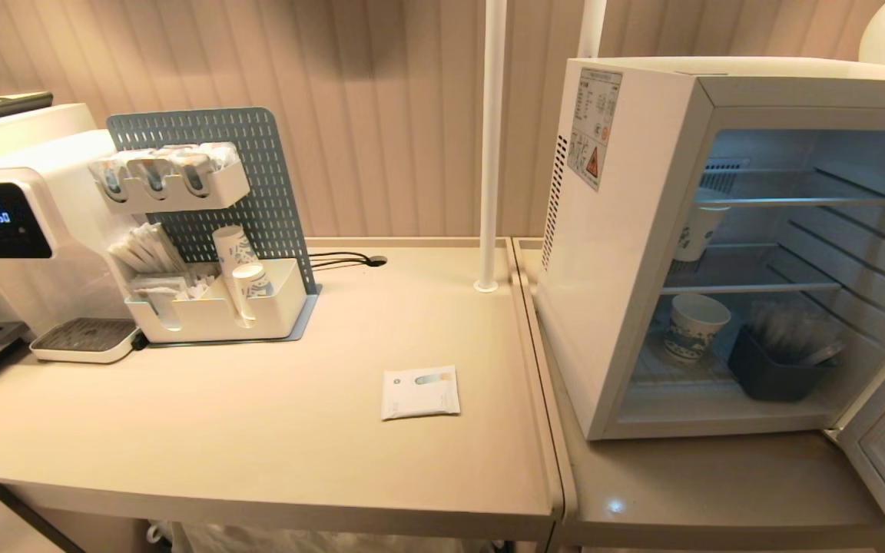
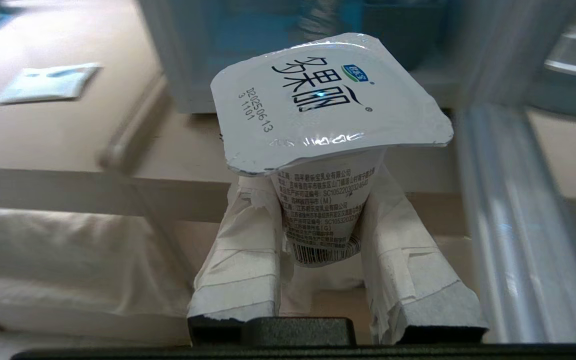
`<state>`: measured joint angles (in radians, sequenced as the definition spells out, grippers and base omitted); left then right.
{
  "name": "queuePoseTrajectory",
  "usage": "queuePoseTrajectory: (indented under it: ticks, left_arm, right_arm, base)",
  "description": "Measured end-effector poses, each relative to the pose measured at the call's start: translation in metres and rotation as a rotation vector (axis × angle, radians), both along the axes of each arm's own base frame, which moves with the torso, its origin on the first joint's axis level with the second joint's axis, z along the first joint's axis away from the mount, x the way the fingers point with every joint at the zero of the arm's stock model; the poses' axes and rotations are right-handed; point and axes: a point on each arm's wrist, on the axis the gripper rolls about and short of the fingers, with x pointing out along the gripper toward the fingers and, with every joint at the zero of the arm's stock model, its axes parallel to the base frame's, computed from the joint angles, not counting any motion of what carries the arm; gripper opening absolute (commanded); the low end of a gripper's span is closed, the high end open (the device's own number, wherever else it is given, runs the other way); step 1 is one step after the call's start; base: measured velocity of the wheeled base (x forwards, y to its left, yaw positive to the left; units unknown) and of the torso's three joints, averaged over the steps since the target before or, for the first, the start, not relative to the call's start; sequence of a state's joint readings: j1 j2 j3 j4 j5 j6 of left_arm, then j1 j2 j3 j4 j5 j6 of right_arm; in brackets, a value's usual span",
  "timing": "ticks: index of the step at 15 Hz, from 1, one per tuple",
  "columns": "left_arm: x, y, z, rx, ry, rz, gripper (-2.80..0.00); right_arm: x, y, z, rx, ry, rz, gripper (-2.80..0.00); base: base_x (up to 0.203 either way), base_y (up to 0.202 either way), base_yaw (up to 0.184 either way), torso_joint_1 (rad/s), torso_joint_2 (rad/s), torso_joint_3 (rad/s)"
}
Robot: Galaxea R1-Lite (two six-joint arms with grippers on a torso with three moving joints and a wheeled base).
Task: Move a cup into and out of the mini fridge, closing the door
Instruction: Put the yoghurt in the freezer
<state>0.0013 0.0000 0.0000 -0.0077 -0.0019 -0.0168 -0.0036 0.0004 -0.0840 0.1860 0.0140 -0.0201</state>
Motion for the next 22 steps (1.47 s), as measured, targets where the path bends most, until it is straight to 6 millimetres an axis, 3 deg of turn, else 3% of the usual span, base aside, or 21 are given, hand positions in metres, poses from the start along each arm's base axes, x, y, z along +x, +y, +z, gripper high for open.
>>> queuePoseTrajectory:
  ticks: [16,17,20,22]
  left_arm:
    - [0.000,0.000,0.000,0.001,-0.001,0.001,-2.80]
    - [0.000,0.000,0.000,0.000,-0.001,0.000,-2.80]
    - [0.000,0.000,0.000,0.000,-0.001,0.001,-2.80]
    - [0.000,0.000,0.000,-0.001,-0.001,0.001,-2.80]
  right_arm:
    - [0.000,0.000,-0.004,-0.059,0.027,0.014,-2.80]
    - [-0.002,0.000,0.003,-0.060,0.012,0.019,-2.80]
    - [-0.006,0.001,0.048,-0.049,-0.049,0.038,-2.80]
    - [0.013,0.001,0.079,-0.027,-0.008,0.049,-2.80]
  base:
    - [0.021,0.000,0.000,0.000,0.00,0.000]
    - [0.000,0.000,0.000,0.000,0.00,0.000]
    - [0.000,0.000,0.000,0.000,0.00,0.000]
    - [0.000,0.000,0.000,0.000,0.00,0.000]
